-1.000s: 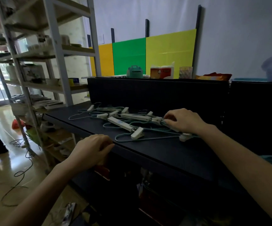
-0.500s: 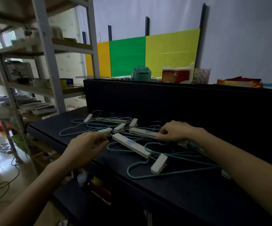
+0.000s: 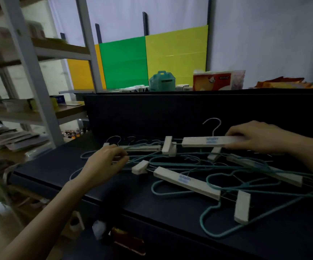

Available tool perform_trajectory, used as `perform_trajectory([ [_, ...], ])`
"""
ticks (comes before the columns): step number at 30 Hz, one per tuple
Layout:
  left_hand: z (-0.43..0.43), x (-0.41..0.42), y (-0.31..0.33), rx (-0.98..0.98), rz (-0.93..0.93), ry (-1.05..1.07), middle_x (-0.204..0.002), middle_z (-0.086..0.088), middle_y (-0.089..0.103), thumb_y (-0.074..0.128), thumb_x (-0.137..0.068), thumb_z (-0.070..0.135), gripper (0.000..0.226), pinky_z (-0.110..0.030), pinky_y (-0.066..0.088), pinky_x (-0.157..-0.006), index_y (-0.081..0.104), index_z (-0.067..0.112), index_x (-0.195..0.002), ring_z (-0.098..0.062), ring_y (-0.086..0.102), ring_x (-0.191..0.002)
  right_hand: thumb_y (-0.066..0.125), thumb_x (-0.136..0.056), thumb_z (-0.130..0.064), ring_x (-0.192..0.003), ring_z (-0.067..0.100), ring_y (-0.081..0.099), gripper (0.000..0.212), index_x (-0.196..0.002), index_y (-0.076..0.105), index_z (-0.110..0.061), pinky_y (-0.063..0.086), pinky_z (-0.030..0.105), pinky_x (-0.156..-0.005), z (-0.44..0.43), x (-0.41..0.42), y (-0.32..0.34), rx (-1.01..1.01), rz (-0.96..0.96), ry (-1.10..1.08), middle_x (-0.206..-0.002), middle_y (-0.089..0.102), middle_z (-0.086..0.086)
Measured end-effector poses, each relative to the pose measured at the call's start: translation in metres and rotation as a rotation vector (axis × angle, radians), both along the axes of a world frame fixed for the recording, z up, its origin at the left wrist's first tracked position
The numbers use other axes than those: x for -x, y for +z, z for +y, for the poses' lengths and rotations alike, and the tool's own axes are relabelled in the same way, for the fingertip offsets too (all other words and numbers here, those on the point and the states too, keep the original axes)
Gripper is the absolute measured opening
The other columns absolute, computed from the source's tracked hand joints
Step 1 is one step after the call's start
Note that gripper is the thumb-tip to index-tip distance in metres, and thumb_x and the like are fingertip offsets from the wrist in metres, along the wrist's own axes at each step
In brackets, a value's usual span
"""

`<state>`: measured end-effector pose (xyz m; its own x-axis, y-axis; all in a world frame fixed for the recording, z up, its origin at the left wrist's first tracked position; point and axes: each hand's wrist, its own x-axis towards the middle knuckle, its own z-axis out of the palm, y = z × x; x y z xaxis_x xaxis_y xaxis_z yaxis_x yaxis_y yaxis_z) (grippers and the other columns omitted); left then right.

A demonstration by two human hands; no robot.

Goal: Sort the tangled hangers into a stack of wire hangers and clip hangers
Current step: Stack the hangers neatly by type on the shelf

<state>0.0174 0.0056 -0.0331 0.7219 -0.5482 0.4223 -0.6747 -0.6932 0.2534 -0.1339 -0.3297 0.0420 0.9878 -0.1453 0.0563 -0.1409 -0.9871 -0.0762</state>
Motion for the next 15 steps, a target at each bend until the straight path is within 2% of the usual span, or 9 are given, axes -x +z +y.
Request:
perform_trajectory([
  [3,0.007,-0.035,-0.006,-0.05,0.004,-0.002,-0.106,0.001,0.058,0.055,-0.088,0.033,0.026,-0.035,0.045,-0.086,0.062,0.018,-0.108,-0.017,0.052,-0.103,0.052,-0.084,-0.054,-0.088,0.01,0.053,0.03,-0.108,0.051,-0.036,0.049,0.031,-0.078,0.0,0.012,-0.003,-0.001,-0.042,-0.055,-0.103,0.056,-0.01],
  [5,0.009,-0.058,-0.01,-0.08,-0.001,0.004,-0.115,-0.001,0.057,0.053,-0.089,0.034,0.031,-0.035,0.043,-0.091,0.059,0.017,-0.115,-0.019,0.049,-0.11,0.05,-0.076,-0.063,-0.09,0.009,0.055,0.035,-0.104,0.048,-0.041,0.05,0.034,-0.081,-0.001,0.02,-0.007,0.001,-0.077,-0.08,-0.105,0.057,-0.012],
  [8,0.005,-0.087,-0.011,-0.146,-0.028,0.015,-0.128,-0.005,0.053,0.047,-0.092,0.031,0.036,-0.036,0.038,-0.097,0.054,0.015,-0.123,-0.023,0.045,-0.118,0.034,-0.055,-0.08,-0.089,0.007,0.056,0.057,-0.099,0.045,-0.046,0.051,0.037,-0.081,-0.004,0.034,-0.019,0.02,-0.138,-0.112,-0.099,0.054,-0.018],
  [11,0.002,-0.11,-0.009,-0.176,0.063,0.02,-0.136,-0.007,0.047,0.045,-0.093,0.036,0.042,-0.036,0.035,-0.102,0.049,0.014,-0.129,-0.024,0.041,-0.125,0.014,-0.047,-0.098,-0.083,0.006,0.056,0.068,-0.091,0.041,-0.055,0.052,0.036,-0.076,-0.008,0.046,-0.036,0.032,-0.243,-0.176,-0.091,0.048,-0.03],
  [13,0.001,-0.116,-0.008,-0.159,0.184,-0.002,-0.138,-0.006,0.045,0.046,-0.086,0.056,0.059,-0.036,0.036,-0.103,0.05,0.016,-0.129,-0.022,0.04,-0.126,0.009,-0.043,-0.102,-0.08,0.007,0.057,0.068,-0.089,0.04,-0.062,0.053,0.036,-0.073,-0.015,0.055,-0.047,0.018,-0.303,-0.213,-0.091,0.047,-0.033],
  [15,0.002,-0.114,-0.009,-0.15,0.242,-0.034,-0.139,-0.004,0.044,0.037,-0.06,0.087,0.097,-0.038,0.035,-0.106,0.05,0.02,-0.128,-0.022,0.04,-0.126,0.013,-0.049,-0.1,-0.079,0.006,0.058,0.056,-0.093,0.036,-0.074,0.053,0.036,-0.07,-0.02,0.062,-0.055,-0.01,-0.338,-0.233,-0.092,0.05,-0.031],
])
